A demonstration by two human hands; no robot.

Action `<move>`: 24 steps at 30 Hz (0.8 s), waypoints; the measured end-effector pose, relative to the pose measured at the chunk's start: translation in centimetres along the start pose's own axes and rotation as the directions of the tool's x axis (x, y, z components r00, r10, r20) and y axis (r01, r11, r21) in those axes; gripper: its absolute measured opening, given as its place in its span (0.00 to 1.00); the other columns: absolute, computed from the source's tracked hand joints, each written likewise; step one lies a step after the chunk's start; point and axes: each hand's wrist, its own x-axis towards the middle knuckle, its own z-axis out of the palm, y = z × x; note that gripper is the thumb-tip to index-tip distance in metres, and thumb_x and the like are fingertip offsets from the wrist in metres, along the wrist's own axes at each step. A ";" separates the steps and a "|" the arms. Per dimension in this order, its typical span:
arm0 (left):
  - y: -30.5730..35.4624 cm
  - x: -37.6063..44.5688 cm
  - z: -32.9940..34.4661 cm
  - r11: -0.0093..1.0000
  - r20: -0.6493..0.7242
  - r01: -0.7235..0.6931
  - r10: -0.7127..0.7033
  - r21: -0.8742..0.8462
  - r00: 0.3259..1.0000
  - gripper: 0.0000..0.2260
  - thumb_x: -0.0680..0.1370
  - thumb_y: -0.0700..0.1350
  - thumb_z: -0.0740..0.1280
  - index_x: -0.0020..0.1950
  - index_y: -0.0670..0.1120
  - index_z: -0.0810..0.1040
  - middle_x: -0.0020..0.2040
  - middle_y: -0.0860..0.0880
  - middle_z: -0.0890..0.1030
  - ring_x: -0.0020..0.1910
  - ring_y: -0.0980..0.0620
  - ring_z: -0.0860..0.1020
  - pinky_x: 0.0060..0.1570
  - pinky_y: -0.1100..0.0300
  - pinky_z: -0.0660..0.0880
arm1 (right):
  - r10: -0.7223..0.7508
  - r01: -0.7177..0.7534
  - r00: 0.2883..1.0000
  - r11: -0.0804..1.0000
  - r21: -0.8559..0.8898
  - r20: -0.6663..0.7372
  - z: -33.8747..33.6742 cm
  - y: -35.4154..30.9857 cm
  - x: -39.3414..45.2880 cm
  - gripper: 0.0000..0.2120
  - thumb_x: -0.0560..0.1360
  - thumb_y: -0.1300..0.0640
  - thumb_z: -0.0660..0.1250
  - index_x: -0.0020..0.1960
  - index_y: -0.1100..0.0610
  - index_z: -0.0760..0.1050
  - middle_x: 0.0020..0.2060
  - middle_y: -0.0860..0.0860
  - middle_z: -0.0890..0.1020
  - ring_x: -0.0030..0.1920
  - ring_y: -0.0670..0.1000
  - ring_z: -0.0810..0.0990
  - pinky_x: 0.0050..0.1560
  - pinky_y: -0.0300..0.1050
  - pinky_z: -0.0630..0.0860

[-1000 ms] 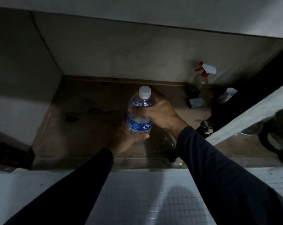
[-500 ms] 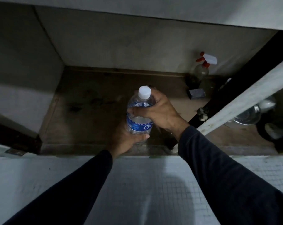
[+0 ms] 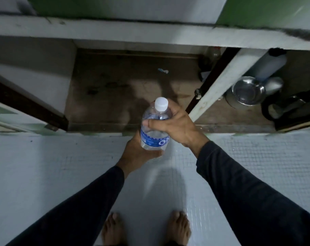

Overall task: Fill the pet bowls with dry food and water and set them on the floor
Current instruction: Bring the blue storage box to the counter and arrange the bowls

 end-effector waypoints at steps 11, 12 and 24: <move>11.6 -12.8 0.3 0.994 0.000 0.105 -0.105 0.043 0.995 0.40 0.62 0.54 0.86 0.70 0.60 0.71 0.62 0.60 0.83 0.59 0.60 0.82 0.62 0.53 0.80 | 0.114 -0.114 0.993 0.993 0.022 -0.005 -1.2 -12.0 -10.7 0.23 0.66 0.51 0.82 0.57 0.50 0.78 0.50 0.46 0.85 0.52 0.46 0.85 0.55 0.48 0.83; 12.9 -13.7 0.2 0.993 -0.001 0.110 -0.110 0.049 0.994 0.40 0.62 0.55 0.86 0.70 0.61 0.71 0.62 0.60 0.83 0.59 0.60 0.81 0.61 0.53 0.80 | 0.119 -0.119 0.993 0.993 0.025 -0.005 -1.4 -13.3 -11.5 0.23 0.66 0.51 0.82 0.57 0.50 0.78 0.50 0.46 0.86 0.52 0.46 0.85 0.53 0.45 0.82; 29.2 -21.5 -1.7 0.994 0.033 0.088 -0.090 0.062 0.995 0.38 0.64 0.54 0.84 0.69 0.61 0.70 0.62 0.61 0.82 0.59 0.62 0.81 0.59 0.59 0.80 | 0.130 -0.128 0.991 0.990 0.065 -0.029 -4.5 -29.1 -17.9 0.24 0.66 0.52 0.83 0.58 0.49 0.78 0.50 0.45 0.86 0.53 0.47 0.85 0.55 0.49 0.82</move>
